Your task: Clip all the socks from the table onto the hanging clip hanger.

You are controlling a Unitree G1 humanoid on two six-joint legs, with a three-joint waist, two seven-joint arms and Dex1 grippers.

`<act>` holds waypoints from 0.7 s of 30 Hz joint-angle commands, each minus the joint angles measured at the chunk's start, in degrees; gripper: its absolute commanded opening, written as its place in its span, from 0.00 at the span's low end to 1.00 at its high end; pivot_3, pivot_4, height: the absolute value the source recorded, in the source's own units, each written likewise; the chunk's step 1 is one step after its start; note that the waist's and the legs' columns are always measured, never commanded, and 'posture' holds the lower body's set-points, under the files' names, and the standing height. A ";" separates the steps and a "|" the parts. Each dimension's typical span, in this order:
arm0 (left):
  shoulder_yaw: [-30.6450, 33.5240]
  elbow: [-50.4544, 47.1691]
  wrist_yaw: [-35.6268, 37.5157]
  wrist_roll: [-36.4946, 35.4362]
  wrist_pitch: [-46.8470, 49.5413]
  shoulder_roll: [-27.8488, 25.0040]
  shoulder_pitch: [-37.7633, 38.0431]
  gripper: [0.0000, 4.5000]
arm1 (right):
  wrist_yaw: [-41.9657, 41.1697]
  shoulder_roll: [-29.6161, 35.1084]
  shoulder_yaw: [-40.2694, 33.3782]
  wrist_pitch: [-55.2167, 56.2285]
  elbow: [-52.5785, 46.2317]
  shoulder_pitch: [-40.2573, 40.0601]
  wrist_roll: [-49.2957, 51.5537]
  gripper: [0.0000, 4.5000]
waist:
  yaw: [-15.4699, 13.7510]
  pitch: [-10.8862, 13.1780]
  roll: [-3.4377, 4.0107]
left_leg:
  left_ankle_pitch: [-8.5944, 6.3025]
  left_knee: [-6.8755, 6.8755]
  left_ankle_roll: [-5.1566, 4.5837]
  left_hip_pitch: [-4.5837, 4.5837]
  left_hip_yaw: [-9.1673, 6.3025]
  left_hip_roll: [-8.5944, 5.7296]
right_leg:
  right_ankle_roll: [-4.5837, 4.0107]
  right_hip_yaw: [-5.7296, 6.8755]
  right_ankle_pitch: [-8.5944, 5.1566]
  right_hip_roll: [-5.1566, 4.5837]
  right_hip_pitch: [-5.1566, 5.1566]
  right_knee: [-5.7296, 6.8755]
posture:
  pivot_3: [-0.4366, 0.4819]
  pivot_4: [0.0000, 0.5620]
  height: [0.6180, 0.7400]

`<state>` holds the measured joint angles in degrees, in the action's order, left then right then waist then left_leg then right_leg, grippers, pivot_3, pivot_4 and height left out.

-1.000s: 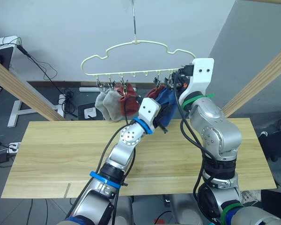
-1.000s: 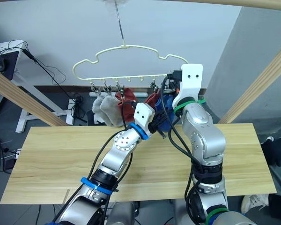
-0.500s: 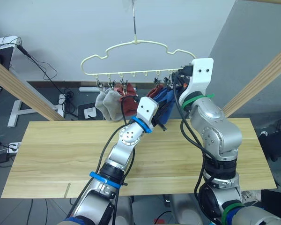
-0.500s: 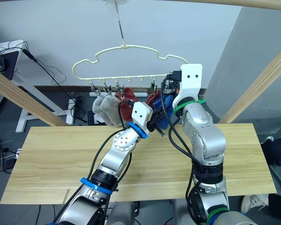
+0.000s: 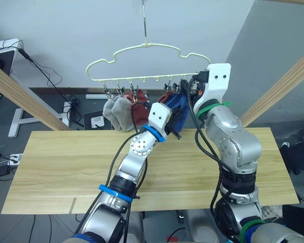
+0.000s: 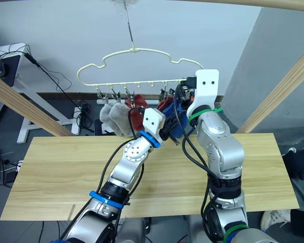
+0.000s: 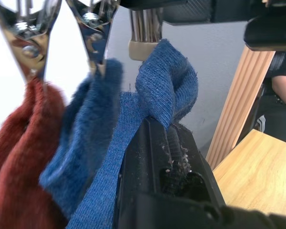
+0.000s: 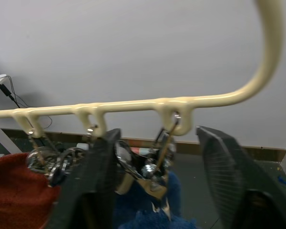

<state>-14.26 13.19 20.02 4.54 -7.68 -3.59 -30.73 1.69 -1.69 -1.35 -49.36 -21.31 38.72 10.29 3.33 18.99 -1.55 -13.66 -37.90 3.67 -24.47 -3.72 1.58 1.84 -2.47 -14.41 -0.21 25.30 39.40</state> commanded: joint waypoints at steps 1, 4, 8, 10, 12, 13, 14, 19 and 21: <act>-0.47 -1.97 2.41 -1.91 -0.09 0.83 -0.23 0.00 | 0.13 -0.30 -1.10 0.52 -3.82 -0.03 1.08 0.91 | 0.00 0.00 0.00 | 0.00 0.00 0.00 0.00 0.00 0.00 | 0.00 0.00 0.00 0.00 0.00 0.00 | 0.40 0.53 1.00; -1.61 -4.11 6.16 -2.74 2.00 -0.34 1.09 0.17 | -1.40 0.56 -0.84 0.13 -5.30 -0.71 1.80 1.00 | 0.02 0.00 0.00 | 0.00 0.01 0.00 0.00 0.01 0.00 | 0.00 0.00 0.00 0.00 0.00 0.00 | 0.40 0.53 1.00; -1.82 -7.19 8.75 -3.39 4.71 -2.06 2.81 0.45 | -3.32 1.89 -0.71 -1.32 -7.90 -2.23 3.23 1.00 | 0.08 0.00 0.00 | 0.00 0.03 0.00 0.00 0.00 0.01 | 0.00 -0.01 0.00 0.01 0.00 -0.02 | 0.40 0.53 1.00; -1.85 -7.79 9.12 -3.43 5.33 -2.18 3.05 0.60 | -3.40 2.14 -0.74 -1.61 -8.25 -2.40 3.65 1.00 | 0.07 0.00 0.00 | 0.00 0.01 0.00 0.00 -0.01 0.01 | 0.00 -0.01 0.00 0.01 0.00 -0.01 | 0.40 0.53 1.00; -1.79 -8.11 9.27 -3.39 5.69 -2.17 3.15 0.75 | -3.39 2.25 -0.76 -1.77 -8.36 -2.41 3.83 1.00 | 0.06 0.00 0.00 | 0.00 -0.01 0.00 0.01 -0.02 0.00 | 0.00 0.00 0.00 0.01 -0.01 0.01 | 0.40 0.53 1.00; -1.75 -8.21 9.33 -3.35 5.83 -2.15 3.17 0.81 | -3.37 2.27 -0.77 -1.83 -8.39 -2.41 3.88 1.00 | 0.06 0.00 0.00 | 0.01 -0.01 0.00 0.01 -0.03 0.00 | 0.00 0.01 0.00 0.02 -0.01 0.01 | 0.40 0.53 1.00; -1.72 -8.30 9.37 -3.32 5.95 -2.12 3.20 0.89 | -3.35 2.29 -0.78 -1.88 -8.42 -2.40 3.92 1.00 | 0.05 0.00 0.00 | 0.01 -0.02 0.00 0.00 -0.02 0.00 | 0.00 0.00 0.00 0.02 -0.01 0.01 | 0.40 0.53 1.00; -1.61 -8.52 9.53 -3.21 6.20 -2.03 3.27 1.00 | -3.15 2.46 -0.74 -1.95 -8.45 -2.39 4.24 1.00 | 0.04 0.00 0.00 | 0.00 -0.01 -0.01 0.00 -0.02 0.00 | 0.00 0.00 0.00 0.01 -0.01 -0.01 | 0.40 0.53 1.00; -1.60 -8.53 9.54 -3.20 6.22 -2.03 3.27 1.00 | -3.04 2.56 -0.71 -1.93 -8.44 -2.39 4.42 1.00 | 0.04 0.00 0.00 | 0.01 0.00 -0.01 0.00 -0.02 0.00 | 0.00 0.00 0.00 0.01 -0.01 -0.02 | 0.40 0.53 1.00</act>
<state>-15.56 7.07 29.41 2.10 -1.24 -6.21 -27.71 -1.16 0.82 -2.08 -51.79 -26.69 36.26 14.21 3.37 18.99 -1.55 -13.66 -37.90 3.66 -24.47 -3.74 1.58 1.85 -2.47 -14.41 -0.20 25.29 39.39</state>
